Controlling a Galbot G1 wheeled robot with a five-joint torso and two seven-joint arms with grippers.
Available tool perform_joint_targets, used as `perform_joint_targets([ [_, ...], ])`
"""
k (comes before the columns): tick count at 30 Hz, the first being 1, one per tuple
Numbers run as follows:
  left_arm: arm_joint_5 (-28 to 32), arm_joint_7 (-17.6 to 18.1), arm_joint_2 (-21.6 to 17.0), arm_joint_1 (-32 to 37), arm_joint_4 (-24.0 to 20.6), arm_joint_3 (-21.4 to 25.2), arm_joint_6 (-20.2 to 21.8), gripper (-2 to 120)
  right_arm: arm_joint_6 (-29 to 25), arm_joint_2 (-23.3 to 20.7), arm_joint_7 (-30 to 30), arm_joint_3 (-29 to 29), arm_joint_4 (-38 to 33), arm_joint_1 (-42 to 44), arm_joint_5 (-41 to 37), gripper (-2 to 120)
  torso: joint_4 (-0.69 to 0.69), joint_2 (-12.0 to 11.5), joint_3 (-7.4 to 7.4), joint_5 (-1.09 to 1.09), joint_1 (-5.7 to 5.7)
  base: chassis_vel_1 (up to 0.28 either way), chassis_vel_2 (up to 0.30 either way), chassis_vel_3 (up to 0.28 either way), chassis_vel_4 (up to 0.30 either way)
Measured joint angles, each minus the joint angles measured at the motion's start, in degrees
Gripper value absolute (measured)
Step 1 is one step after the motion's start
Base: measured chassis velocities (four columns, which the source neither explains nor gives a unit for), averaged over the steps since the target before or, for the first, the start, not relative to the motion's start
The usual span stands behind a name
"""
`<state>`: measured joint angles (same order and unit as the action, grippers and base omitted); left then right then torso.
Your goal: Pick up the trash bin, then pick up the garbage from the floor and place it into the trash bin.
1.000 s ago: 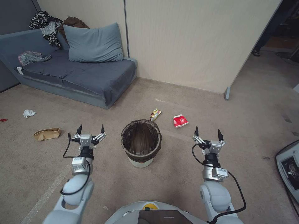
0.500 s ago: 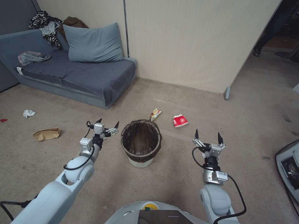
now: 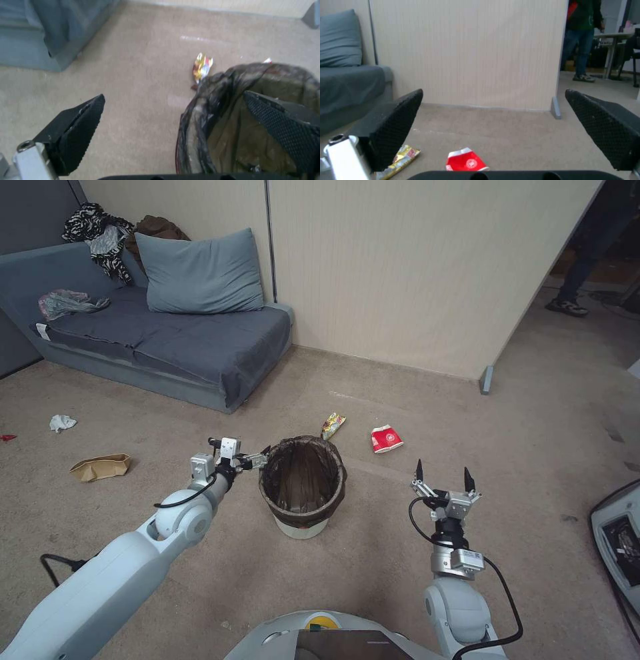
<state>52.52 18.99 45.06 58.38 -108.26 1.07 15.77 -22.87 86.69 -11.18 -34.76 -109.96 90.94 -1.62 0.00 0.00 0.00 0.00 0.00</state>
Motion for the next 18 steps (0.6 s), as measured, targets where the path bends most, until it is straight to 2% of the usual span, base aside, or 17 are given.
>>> perform_joint_targets([
  [2,1.2,1.7,0.9,-1.8,1.3,-1.9,1.6,100,0.0,0.0,-0.1,-0.1,0.0,-0.1,0.0,100,0.00,0.0,0.00,0.01,0.00,0.000,0.000,0.000,0.000],
  [8,6.0,5.3,3.1,-4.2,2.6,-3.6,6.1,100,-0.3,0.1,-0.3,-0.3,0.2,-0.3,0.0,100,0.00,0.0,0.00,0.00,0.00,0.000,0.000,0.000,0.000],
  [13,8.3,6.5,3.9,-5.7,3.5,-4.4,8.1,100,-0.3,0.2,-0.5,-0.3,0.4,-0.6,0.0,100,0.00,0.0,0.00,0.01,0.00,0.000,0.000,0.000,0.000],
  [15,10.4,7.3,4.1,-6.9,4.0,-4.9,10.6,100,-0.3,0.2,-0.6,-0.2,0.6,-1.0,-0.1,100,0.00,0.0,0.00,0.01,0.00,0.000,0.000,0.000,0.000],
  [18,10.8,7.4,4.2,-7.3,4.3,-5.1,11.1,100,-0.3,0.2,-0.6,-0.2,0.6,-1.1,-0.1,100,0.00,0.0,0.00,0.01,0.00,0.000,0.000,0.000,0.000],
])
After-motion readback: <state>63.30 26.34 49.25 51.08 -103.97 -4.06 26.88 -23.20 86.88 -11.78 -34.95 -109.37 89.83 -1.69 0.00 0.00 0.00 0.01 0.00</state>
